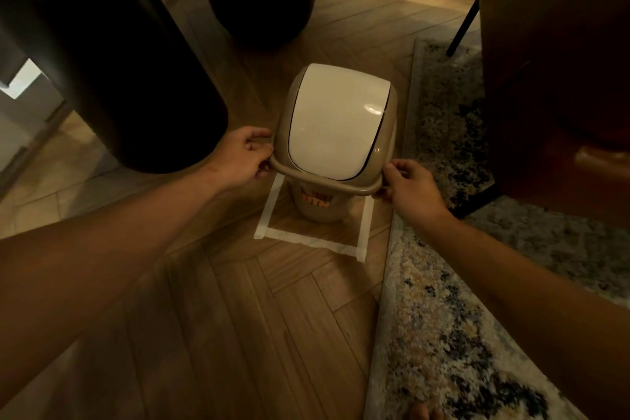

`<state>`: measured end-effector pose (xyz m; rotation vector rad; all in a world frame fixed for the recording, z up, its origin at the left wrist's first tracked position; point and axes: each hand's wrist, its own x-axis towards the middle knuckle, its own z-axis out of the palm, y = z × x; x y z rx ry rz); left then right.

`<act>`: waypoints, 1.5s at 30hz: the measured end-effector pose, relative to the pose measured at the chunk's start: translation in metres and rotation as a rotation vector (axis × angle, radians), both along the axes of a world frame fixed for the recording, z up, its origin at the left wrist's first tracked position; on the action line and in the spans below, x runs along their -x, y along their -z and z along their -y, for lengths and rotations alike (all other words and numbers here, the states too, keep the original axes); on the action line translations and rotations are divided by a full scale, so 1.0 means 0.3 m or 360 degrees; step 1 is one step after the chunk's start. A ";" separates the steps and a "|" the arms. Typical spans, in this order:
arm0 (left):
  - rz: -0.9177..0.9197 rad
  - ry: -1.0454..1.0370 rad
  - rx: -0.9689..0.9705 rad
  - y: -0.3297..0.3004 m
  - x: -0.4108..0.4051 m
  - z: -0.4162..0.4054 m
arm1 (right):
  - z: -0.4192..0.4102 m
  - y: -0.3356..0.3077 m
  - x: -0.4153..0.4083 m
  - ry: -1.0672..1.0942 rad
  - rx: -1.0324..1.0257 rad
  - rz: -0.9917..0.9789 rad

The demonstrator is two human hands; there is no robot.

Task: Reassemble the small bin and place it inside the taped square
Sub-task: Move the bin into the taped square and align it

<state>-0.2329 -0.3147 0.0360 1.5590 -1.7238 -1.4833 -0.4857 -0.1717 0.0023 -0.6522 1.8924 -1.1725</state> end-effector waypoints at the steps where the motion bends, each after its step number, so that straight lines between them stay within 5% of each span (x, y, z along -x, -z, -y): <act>1: -0.0001 -0.0011 -0.0002 0.001 -0.008 0.004 | 0.005 0.000 -0.005 -0.0013 -0.0007 -0.0001; 22: -0.0086 0.0044 -0.0112 -0.001 -0.018 -0.058 | -0.067 -0.029 0.053 -0.0053 -0.0065 0.0009; 45: -0.0042 -0.0042 0.0134 0.053 -0.027 -0.058 | -0.024 -0.037 0.023 -0.0108 0.0074 -0.0184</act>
